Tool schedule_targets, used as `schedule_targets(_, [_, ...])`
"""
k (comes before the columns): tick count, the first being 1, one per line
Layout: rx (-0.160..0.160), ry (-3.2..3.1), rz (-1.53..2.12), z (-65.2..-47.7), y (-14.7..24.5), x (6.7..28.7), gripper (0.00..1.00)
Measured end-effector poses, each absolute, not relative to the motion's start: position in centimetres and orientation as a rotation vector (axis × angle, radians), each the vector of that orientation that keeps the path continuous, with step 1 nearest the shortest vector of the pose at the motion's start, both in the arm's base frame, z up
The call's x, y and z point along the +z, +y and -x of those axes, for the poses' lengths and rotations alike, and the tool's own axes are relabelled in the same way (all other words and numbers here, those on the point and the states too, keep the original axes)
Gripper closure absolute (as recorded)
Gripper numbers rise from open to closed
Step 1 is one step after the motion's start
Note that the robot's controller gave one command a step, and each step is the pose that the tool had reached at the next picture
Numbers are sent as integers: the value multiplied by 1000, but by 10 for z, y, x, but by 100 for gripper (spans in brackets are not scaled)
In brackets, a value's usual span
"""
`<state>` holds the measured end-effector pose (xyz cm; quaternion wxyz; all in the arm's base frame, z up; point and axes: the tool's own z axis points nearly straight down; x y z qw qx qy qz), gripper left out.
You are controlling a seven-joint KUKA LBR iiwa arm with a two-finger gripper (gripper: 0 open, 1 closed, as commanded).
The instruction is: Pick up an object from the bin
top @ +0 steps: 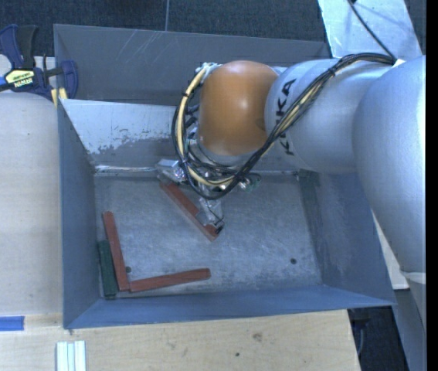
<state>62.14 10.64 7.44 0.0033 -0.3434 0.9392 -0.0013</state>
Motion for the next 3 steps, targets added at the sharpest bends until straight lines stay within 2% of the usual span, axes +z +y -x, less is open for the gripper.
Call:
schedule_targets(1, [4,3031,803,-626,96,74,0])
schedule_targets(2, [1,3098,464,-629,103,96,0])
schedule_targets(3, [6,3131,161,-608,78,73,0])
